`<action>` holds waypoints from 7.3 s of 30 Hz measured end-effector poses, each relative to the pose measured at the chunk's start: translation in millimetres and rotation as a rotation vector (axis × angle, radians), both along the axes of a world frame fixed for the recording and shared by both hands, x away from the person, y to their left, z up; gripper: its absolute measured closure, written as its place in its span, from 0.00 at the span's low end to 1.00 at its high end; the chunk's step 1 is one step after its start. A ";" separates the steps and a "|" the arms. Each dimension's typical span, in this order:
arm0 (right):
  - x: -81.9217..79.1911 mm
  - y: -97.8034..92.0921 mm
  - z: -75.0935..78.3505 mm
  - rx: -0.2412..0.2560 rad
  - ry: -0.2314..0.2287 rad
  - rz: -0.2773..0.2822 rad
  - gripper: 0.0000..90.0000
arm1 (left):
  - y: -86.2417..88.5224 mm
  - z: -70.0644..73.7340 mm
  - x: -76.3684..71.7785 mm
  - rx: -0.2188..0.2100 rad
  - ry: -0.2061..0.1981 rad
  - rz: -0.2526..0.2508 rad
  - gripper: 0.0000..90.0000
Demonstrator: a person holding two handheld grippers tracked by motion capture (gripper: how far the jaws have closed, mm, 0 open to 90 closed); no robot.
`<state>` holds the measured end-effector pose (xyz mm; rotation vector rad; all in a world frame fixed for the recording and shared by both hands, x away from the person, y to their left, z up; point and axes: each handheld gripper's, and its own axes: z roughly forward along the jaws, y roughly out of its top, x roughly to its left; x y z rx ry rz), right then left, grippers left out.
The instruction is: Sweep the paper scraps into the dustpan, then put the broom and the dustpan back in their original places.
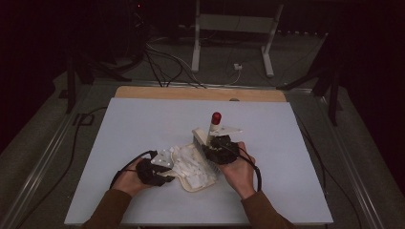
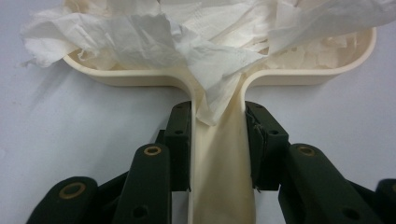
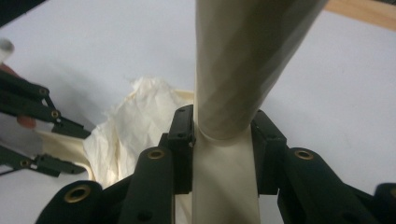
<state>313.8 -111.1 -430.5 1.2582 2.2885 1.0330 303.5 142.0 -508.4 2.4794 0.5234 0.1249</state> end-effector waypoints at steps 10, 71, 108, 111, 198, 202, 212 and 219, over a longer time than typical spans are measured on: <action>-0.3 -5.0 7.0 0.040 -0.035 -0.029 0.75 | 0.2 0.2 -0.2 -0.003 0.000 0.001 0.74; 13.3 -52.7 15.2 0.022 -0.041 -0.104 0.75 | 16.6 12.2 -2.2 -0.064 -0.028 0.101 0.75; 16.3 -85.1 18.6 0.044 -0.017 -0.038 0.75 | 31.1 22.3 -7.7 -0.053 -0.065 0.295 0.75; 15.7 -85.9 18.5 0.037 -0.016 -0.015 0.75 | 32.5 22.2 -8.3 -0.053 -0.066 0.318 0.75; 17.3 -205.1 17.5 0.063 0.044 0.121 0.75 | 78.3 20.8 -21.5 -0.087 -0.146 0.813 0.74; 16.9 -208.2 17.3 0.065 0.044 0.131 0.75 | 79.1 18.2 -22.9 -0.084 -0.149 0.835 0.74; 15.1 -217.0 19.2 0.064 0.052 0.156 0.75 | 79.2 14.1 -25.0 -0.080 -0.148 0.891 0.74; 14.1 -220.7 19.4 0.057 0.051 0.182 0.75 | 79.5 12.1 -27.5 -0.075 -0.149 0.931 0.74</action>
